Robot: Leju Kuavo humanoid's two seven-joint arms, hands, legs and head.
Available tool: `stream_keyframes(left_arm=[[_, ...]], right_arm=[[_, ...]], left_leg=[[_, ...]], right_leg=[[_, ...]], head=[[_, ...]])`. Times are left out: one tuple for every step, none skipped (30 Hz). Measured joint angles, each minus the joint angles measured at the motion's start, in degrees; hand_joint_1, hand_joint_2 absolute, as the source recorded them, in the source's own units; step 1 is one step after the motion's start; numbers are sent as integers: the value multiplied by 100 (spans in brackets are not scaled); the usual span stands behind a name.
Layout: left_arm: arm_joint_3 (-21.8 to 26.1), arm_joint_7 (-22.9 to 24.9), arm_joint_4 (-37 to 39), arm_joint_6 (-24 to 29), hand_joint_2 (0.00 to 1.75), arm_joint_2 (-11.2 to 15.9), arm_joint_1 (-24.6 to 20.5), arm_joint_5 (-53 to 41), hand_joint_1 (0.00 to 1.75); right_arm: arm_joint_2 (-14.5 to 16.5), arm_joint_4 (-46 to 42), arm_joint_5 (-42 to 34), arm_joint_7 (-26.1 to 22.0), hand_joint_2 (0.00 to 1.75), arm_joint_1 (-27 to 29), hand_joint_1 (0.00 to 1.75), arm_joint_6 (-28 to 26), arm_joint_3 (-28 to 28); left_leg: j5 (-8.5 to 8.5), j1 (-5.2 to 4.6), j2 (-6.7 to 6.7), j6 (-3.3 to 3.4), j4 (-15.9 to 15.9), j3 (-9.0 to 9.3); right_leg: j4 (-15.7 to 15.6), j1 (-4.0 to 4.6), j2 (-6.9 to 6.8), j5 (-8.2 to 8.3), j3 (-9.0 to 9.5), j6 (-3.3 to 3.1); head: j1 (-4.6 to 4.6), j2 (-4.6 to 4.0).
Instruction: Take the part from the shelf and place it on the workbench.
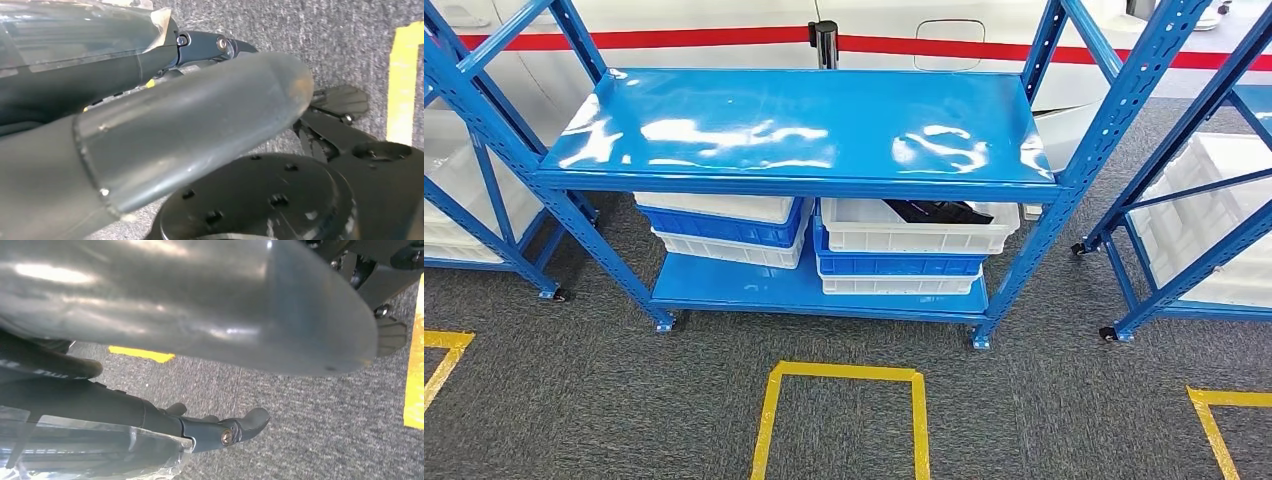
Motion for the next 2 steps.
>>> stream_keyframes(left_arm=[[143,40,-25,-36,0,4,23,-141,0],[214,59,-37,-53,0,6,34,-211,0]], right_arm=[[-6,-20,-56,-14,0,18,0,21,32],[-9,-30,-83,-21,0,27,0,31,46]], left_leg=[[0,0,0,0,0,0],[0,0,0,0,0,0]], right_leg=[[0,0,0,0,0,0],[0,0,0,0,0,0]], head=[[0,0],[0,0]])
